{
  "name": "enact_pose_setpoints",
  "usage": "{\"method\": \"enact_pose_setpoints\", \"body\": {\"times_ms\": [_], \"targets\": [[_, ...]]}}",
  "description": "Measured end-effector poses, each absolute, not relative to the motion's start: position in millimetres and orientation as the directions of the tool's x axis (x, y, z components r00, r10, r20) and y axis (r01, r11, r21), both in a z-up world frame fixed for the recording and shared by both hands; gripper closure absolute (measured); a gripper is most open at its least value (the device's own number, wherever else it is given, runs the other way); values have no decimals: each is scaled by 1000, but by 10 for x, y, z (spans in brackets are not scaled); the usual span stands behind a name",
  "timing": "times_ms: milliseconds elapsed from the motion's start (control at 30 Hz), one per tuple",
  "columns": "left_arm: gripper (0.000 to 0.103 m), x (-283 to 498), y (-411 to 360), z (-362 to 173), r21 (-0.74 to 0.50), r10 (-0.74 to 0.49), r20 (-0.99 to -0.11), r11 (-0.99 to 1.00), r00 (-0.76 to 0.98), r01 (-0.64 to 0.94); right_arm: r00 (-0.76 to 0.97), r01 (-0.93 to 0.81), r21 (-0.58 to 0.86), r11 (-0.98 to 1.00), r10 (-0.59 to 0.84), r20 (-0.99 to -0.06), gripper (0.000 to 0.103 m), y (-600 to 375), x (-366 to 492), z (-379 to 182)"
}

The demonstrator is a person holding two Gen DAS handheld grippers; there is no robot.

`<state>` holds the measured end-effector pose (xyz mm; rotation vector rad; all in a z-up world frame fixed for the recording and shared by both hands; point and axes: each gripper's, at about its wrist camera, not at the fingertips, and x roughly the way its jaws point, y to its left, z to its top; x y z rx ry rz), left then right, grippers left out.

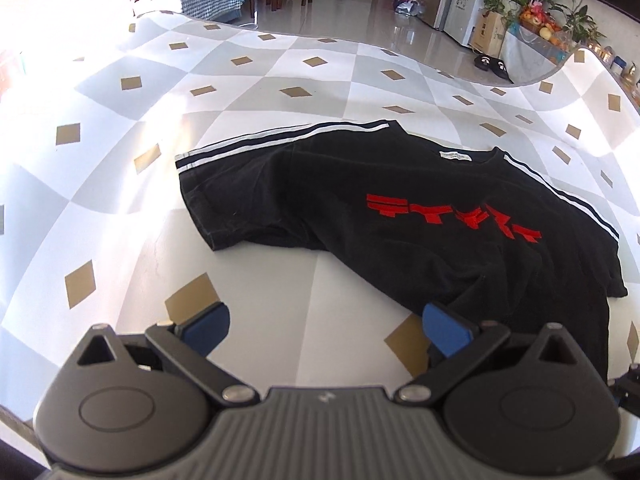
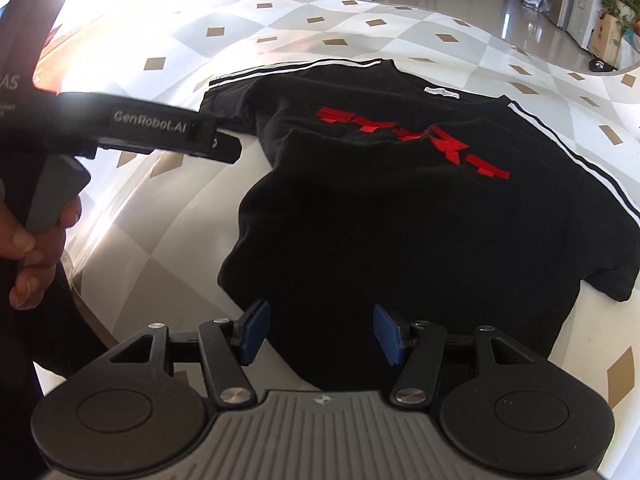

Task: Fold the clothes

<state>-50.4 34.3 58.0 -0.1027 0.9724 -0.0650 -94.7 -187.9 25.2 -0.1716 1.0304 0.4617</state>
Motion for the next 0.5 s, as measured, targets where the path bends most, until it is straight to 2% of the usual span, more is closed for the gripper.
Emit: {"method": "enact_pose_setpoints", "body": {"times_ms": [267,500], "targets": [[0,-560,458,512,-117,-67,-834,992,548,-56,429,-512,20,859,276,-860,47,-1640,-1116,97],[0,-581,438,505,-91,-50,-836,995,547,-48,501,-558,-163,813,174,-848,47,-1419,-1165,-101]]}}
